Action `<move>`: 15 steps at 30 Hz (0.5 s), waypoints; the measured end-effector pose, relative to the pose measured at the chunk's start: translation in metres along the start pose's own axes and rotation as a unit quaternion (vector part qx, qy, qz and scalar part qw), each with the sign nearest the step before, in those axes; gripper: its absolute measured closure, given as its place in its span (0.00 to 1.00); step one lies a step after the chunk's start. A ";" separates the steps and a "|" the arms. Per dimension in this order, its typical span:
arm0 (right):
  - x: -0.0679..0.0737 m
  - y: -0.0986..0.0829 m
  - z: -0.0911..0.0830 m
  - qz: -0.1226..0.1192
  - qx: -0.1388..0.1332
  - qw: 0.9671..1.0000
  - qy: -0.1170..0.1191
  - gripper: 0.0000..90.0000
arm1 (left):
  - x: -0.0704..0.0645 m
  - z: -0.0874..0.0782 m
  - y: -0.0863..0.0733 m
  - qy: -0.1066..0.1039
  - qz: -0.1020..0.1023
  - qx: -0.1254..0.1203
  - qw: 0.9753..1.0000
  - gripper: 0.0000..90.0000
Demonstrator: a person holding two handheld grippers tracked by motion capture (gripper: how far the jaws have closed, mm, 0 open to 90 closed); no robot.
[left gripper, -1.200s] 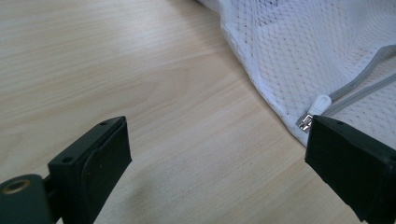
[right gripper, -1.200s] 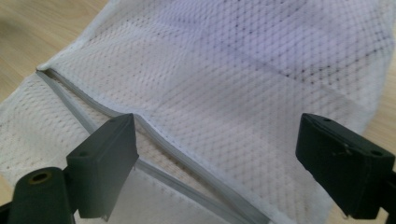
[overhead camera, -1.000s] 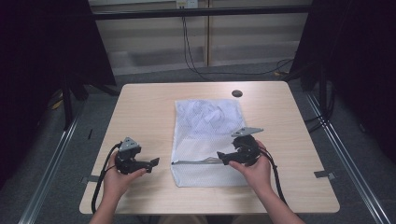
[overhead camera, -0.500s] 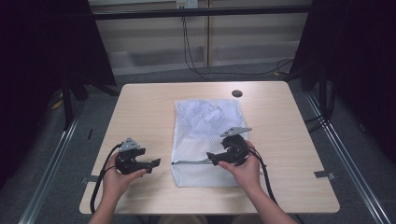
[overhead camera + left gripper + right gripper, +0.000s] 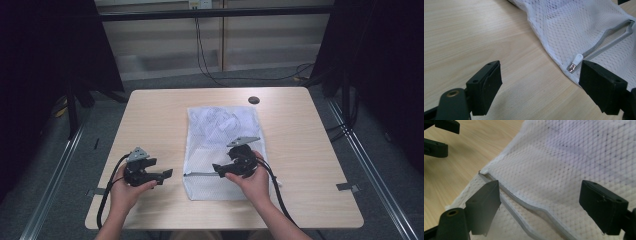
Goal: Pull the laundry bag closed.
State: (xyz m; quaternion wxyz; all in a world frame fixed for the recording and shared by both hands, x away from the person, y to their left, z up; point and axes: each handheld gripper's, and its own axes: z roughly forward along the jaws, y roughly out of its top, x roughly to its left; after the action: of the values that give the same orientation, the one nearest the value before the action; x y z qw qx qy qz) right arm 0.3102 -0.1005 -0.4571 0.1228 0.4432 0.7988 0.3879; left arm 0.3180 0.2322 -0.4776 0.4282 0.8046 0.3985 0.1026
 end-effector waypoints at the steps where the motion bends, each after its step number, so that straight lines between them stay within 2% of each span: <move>1: 0.002 0.000 0.002 0.000 -0.002 1.000 0.004 0.20 | 0.000 0.000 0.000 0.000 0.001 0.001 1.000 0.20; 4: 0.007 0.002 0.006 -0.002 0.004 1.000 0.012 0.24 | -0.001 0.000 0.000 -0.002 -0.002 0.001 1.000 0.20; 5: 0.010 0.002 0.009 0.000 0.004 1.000 0.020 0.31 | -0.001 0.000 0.000 -0.003 -0.003 0.001 1.000 0.20; 15: 0.020 0.006 0.022 0.019 0.002 0.999 0.049 0.37 | 0.000 0.000 0.000 -0.005 -0.010 0.003 1.000 0.20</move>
State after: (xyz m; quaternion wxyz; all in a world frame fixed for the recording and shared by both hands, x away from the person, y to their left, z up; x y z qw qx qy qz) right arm 0.3141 -0.0719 -0.4644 0.0752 0.4391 0.7961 0.4096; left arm 0.3176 0.2323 -0.4775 0.4290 0.8023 0.4044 0.0936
